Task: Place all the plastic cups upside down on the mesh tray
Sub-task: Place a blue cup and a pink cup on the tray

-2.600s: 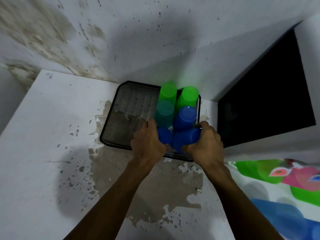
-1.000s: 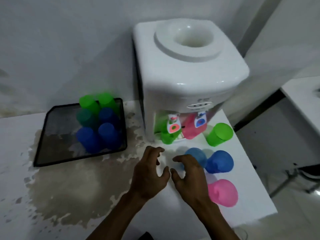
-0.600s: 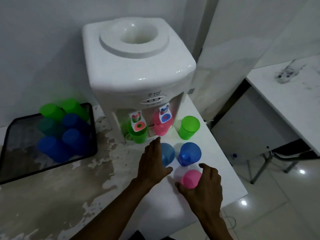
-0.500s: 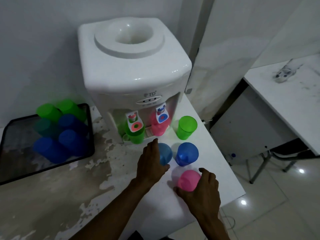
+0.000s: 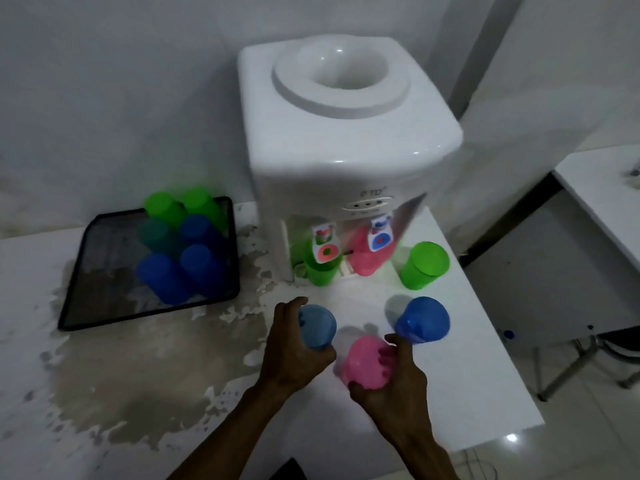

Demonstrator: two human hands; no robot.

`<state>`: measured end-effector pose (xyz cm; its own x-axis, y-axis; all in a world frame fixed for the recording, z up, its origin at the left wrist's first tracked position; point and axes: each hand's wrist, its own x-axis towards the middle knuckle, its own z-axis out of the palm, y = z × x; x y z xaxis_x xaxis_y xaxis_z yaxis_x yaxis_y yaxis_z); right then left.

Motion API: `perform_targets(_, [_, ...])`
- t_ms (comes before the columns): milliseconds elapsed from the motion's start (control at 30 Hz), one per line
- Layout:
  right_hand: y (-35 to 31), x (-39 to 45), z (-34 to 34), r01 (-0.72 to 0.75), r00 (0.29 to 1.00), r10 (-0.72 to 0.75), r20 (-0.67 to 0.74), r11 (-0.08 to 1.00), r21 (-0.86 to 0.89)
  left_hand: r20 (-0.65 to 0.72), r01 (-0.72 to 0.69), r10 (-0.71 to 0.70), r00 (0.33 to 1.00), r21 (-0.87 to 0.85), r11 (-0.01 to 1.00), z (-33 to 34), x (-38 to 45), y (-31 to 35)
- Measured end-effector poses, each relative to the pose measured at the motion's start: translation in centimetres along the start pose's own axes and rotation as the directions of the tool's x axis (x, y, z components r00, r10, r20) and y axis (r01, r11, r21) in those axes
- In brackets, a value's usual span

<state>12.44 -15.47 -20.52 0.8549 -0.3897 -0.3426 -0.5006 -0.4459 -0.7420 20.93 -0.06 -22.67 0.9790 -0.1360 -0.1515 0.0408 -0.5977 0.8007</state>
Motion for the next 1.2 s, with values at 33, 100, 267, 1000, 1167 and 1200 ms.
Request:
perform_targets(33, [-1.0, 0.1, 0.6, 0.017, 0.999, -0.018, 0.028, 1.000, 0.011, -0.021, 0.032, -0.033, 0.999, -0.042, 0.999, -0.9, -0.1, -0.7])
perform_targets(100, [-2.6, 0.3, 2.0, 0.061, 0.996, -0.062, 0.063, 0.998, 0.016, -0.046, 0.101, -0.109, 0.993, -0.145, 0.984, -2.9, -0.1, -1.9])
perform_targets(267, [-7.2, 1.2, 6.2, 0.174, 0.971, -0.179, 0.157, 0.984, 0.045, -0.191, 0.194, -0.333, 0.923, -0.517, 0.834, -9.2, -0.2, -4.7])
perform_targets(1000, [-31.7, 6.5, 25.4, 0.319, 0.869, -0.298, 0.396, 0.948, 0.013, 0.276, 0.417, -0.591, 0.758, -0.902, 0.112, -33.3, 4.9, -14.3])
perform_targets(1167, [-36.8, 10.0, 29.0, 0.511, 0.825, -0.440, 0.354, 0.848, -0.138, -0.062, 0.446, -0.666, 0.743, -0.696, 0.562, -36.7, 10.1, -17.5])
perform_targets(1200, [-37.4, 10.7, 29.6, 0.549, 0.811, -0.469, 0.349, 0.816, -0.179, -0.131, 0.461, -0.667, 0.733, -0.626, 0.629, -37.2, 10.9, -18.0])
